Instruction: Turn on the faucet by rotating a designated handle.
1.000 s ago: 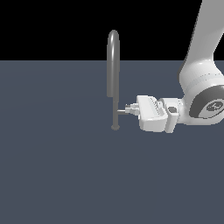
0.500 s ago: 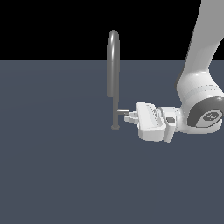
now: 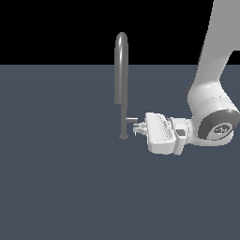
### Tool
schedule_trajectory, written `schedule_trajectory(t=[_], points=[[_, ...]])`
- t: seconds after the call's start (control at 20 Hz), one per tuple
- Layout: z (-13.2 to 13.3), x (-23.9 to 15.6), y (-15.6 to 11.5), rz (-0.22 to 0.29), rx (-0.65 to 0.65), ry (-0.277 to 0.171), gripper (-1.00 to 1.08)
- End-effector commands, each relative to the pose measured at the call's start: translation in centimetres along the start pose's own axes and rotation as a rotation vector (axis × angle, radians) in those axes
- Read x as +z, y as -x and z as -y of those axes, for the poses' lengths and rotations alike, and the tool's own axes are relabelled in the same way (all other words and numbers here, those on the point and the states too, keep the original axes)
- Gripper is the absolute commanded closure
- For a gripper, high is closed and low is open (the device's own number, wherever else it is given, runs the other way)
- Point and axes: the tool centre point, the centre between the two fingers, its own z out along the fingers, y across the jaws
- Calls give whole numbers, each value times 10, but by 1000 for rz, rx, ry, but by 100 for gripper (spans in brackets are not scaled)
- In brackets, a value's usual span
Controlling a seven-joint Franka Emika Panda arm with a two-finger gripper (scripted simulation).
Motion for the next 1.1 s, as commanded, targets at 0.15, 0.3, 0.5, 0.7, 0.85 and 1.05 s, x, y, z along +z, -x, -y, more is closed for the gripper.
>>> schedule_trajectory(t=[0.15, 0.3, 0.5, 0.7, 0.85, 1.05], points=[[0, 0, -35, -11, 35, -9, 108], [11, 0, -11, 1, -8, 0, 108], [16, 0, -25, -3, 6, -3, 108], [21, -1, -38, -6, 19, -5, 108], [25, -1, -48, -9, 29, -7, 108], [29, -1, -57, -11, 38, -9, 108]])
